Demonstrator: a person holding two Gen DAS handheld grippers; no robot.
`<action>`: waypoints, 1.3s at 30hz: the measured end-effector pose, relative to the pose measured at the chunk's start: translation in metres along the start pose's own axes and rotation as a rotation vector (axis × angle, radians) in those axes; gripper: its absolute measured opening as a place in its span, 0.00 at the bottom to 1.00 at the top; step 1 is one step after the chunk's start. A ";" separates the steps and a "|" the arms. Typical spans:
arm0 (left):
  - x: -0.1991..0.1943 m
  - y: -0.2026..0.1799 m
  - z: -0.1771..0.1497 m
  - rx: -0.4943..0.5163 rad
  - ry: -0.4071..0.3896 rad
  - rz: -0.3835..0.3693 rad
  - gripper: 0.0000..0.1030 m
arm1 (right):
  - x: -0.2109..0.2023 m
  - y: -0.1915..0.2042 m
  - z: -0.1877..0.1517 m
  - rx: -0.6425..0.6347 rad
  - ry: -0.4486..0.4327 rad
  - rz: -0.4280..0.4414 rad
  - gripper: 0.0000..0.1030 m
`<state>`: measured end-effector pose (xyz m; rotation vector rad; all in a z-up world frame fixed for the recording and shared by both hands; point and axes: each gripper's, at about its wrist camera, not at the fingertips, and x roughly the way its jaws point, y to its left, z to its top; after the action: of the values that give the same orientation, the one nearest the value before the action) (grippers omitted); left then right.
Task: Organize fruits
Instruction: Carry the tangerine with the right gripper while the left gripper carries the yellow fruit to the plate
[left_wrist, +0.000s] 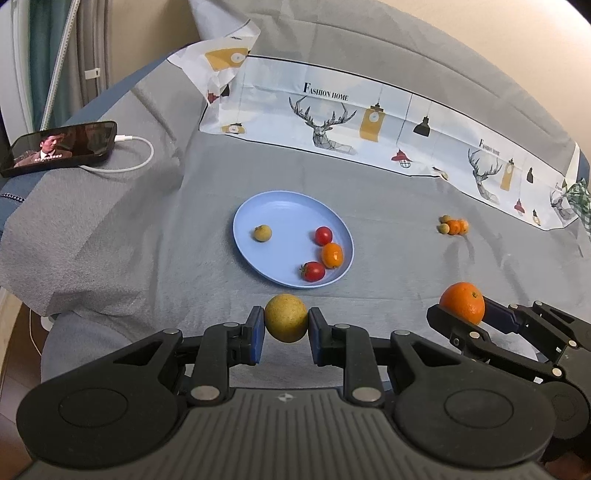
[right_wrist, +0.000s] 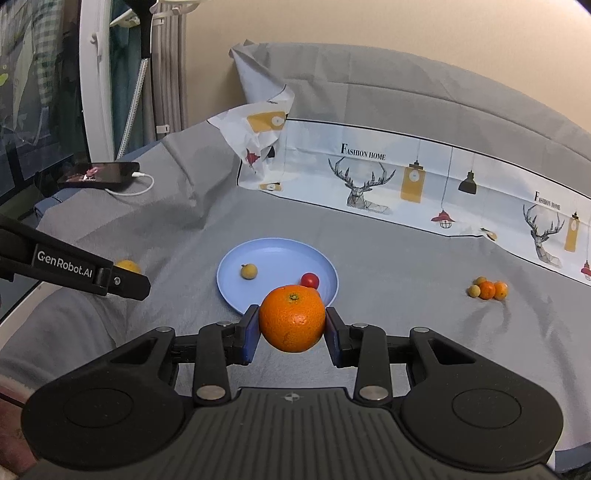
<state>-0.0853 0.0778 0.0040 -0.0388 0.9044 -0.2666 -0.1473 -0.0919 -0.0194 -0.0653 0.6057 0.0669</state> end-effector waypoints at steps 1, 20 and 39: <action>0.002 0.001 0.001 -0.003 0.004 0.001 0.26 | 0.002 0.000 0.001 -0.001 0.004 0.000 0.37; 0.042 0.003 0.037 -0.011 0.049 0.040 0.26 | 0.039 -0.009 0.005 0.013 0.060 -0.002 0.37; 0.197 -0.008 0.107 0.050 0.195 0.106 0.26 | 0.180 -0.032 0.025 0.023 0.149 0.013 0.37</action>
<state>0.1119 0.0131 -0.0807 0.0828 1.0897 -0.1965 0.0165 -0.1137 -0.1002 -0.0448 0.7561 0.0677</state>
